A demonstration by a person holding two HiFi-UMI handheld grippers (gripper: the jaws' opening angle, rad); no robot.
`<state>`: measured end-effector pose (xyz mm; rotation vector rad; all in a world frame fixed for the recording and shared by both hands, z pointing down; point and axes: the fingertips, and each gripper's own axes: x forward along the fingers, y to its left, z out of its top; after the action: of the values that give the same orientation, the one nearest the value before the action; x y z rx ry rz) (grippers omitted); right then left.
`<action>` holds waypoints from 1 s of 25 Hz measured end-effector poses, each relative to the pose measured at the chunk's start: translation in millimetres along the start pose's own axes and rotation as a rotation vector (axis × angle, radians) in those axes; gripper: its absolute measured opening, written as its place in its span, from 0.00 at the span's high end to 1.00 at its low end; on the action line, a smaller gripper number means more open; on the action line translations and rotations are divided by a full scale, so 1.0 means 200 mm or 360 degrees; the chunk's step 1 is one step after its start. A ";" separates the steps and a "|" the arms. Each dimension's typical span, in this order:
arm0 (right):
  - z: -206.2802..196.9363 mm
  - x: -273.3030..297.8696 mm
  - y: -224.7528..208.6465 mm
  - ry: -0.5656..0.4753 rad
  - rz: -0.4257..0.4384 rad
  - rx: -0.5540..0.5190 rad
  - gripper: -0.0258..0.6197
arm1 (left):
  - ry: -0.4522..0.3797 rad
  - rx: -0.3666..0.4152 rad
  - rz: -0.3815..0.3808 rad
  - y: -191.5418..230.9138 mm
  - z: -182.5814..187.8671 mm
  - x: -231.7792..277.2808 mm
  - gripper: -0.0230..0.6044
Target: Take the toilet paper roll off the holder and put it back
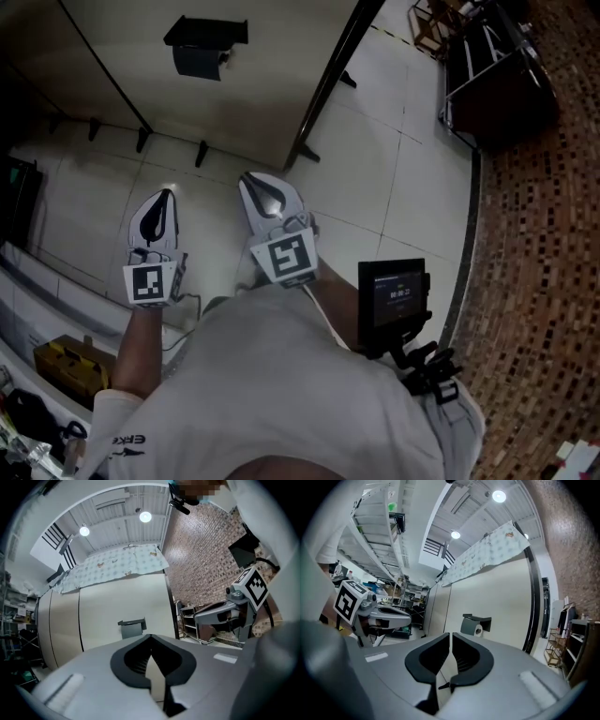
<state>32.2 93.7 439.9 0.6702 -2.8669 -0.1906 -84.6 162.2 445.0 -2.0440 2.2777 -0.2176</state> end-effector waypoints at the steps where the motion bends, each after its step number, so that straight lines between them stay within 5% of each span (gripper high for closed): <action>1: 0.01 -0.05 0.02 0.0006 -0.0009 -0.0004 0.91 | 0.0000 -0.0017 -0.0008 -0.03 0.01 -0.04 0.96; 17: 0.02 -0.46 0.24 0.0053 0.0008 0.0148 0.93 | 0.0052 -0.0210 -0.0078 -0.35 0.08 -0.40 0.96; 25: 0.01 -0.49 0.24 0.0043 0.0043 0.0212 0.94 | 0.0056 -0.0239 0.0006 -0.35 0.10 -0.41 0.96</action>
<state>97.5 180.5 430.4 0.6521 -2.8802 0.0133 -3.3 236.0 432.1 -2.1215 2.3867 -0.0852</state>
